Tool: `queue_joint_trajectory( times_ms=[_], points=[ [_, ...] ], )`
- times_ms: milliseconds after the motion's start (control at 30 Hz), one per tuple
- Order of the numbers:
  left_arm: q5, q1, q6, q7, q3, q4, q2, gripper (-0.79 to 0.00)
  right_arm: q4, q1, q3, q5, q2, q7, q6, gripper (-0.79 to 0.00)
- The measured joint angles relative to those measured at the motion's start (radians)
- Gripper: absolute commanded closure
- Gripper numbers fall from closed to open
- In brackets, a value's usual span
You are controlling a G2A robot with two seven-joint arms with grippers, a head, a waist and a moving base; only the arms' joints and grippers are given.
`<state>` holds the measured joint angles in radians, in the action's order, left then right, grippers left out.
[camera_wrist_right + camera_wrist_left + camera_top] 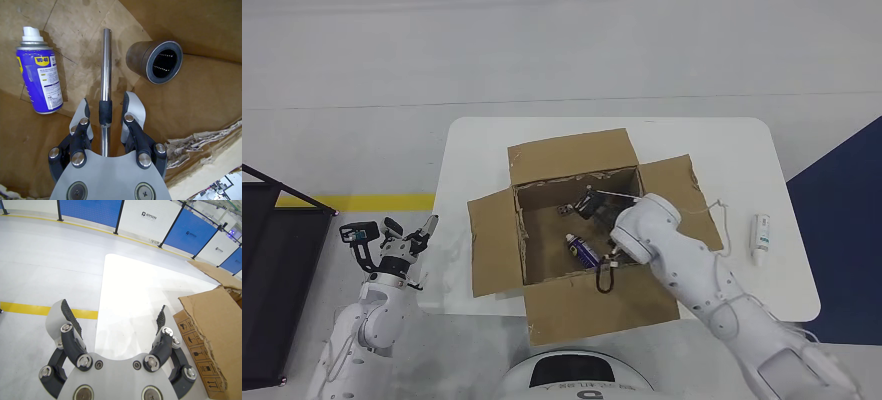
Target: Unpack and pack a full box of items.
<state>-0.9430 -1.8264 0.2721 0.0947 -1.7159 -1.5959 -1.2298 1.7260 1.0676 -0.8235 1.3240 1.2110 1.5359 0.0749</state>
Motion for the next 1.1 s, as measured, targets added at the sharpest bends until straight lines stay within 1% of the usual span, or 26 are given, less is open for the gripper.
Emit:
queue_joint_trajectory(
  times_ms=[133,200,300,333,467,633,767,867,967,1100],
  points=[
    [0.0,0.0,0.0,0.0,0.0,0.0,0.0,-0.785,-0.033,-0.01,0.022,0.023,0.003,0.0,0.007,-0.299],
    [0.0,0.0,0.0,0.0,0.0,0.0,0.0,-0.785,-0.054,-0.017,0.033,0.031,0.005,0.0,0.005,-0.262],
    [0.0,0.0,0.0,0.0,0.0,0.0,0.0,-0.785,-0.072,-0.026,0.045,0.03,0.007,0.0,0.006,-0.046],
    [0.0,0.0,0.0,0.0,0.0,0.0,0.0,-0.785,-0.072,-0.029,0.046,0.027,0.007,0.0,0.007,0.0],
    [0.0,0.0,0.0,0.0,0.0,0.0,0.0,-0.785,-0.043,-0.032,0.041,0.008,0.003,0.0,0.012,0.0],
    [0.0,0.0,0.0,0.0,0.0,0.0,0.0,-0.785,0.053,-0.007,0.005,-0.005,-0.014,0.0,0.02,0.0],
    [0.0,0.0,0.0,0.0,0.0,0.0,0.0,-0.785,0.165,0.028,-0.046,-0.017,-0.031,0.0,0.017,0.0],
    [0.0,0.0,0.0,0.0,0.0,0.0,0.0,-0.785,0.282,0.055,-0.108,-0.046,-0.041,-0.01,0.009,0.0],
    [0.0,0.0,0.0,0.0,0.0,0.0,0.0,-0.785,0.396,0.099,-0.198,-0.087,-0.053,-0.085,0.007,0.0],
    [0.0,0.0,0.0,0.0,0.0,0.0,0.0,-0.785,0.513,0.191,-0.371,-0.145,-0.07,-0.239,0.003,0.0]
  ],
)
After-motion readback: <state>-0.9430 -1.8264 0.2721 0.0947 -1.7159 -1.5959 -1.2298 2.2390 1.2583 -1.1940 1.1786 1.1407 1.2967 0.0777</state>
